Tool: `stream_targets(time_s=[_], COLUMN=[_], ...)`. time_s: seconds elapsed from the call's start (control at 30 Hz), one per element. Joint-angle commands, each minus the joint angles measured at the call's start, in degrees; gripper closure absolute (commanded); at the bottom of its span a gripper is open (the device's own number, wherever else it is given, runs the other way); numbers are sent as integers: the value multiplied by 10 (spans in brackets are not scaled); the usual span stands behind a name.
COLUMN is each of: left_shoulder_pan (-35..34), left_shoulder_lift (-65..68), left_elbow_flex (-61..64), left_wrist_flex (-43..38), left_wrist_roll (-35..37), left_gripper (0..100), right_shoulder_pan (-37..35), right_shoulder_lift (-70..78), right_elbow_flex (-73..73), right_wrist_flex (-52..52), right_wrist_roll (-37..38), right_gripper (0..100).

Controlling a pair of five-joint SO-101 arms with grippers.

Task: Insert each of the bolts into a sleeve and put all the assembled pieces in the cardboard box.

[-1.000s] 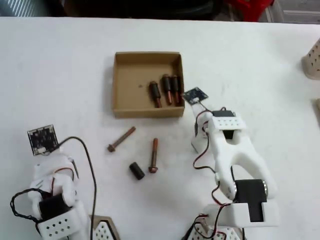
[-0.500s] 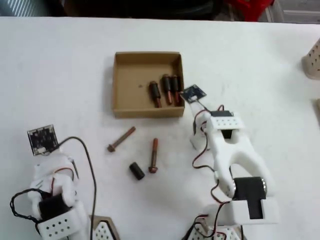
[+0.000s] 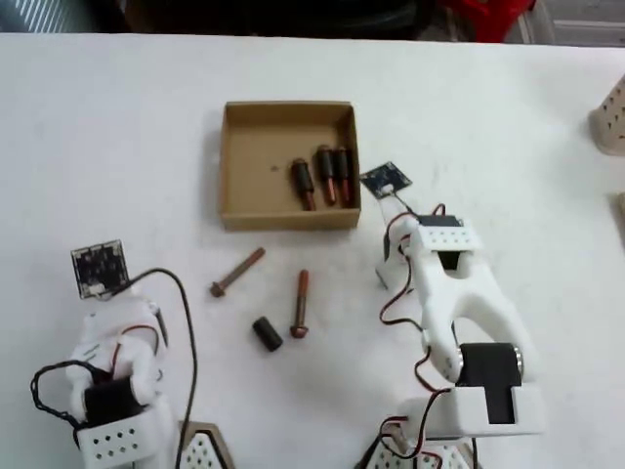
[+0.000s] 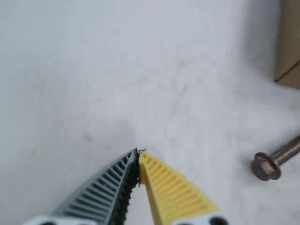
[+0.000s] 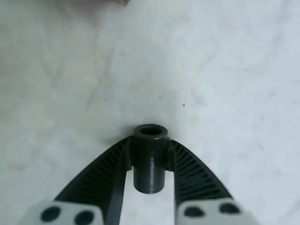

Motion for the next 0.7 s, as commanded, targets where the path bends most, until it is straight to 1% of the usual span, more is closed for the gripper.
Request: stream_targets(time_s=[0.0,0.1,0.37,0.47,0.67], left_shoulder_pan=[64,79,80,80,91], left_shoulder_lift=[-4,-4,12,82,295], left_elbow_flex=[-41,-44,-55,-93,-232], left_wrist_flex=[-8,-9,-8,-11,-18], left_wrist_roll=[37,40,35,33,33], left_gripper=[977,977,977,977,978], right_shoulder_pan=[9,9,9,9,9], right_shoulder_lift=[1,1,2,2,2], right_elbow_flex=[-13,-13,-13,-13,-13], right_wrist_flex=[-2,-2,-2,-2,-2], right_wrist_roll=[2,2,2,2,4], right_gripper=[981,981,981,981,981])
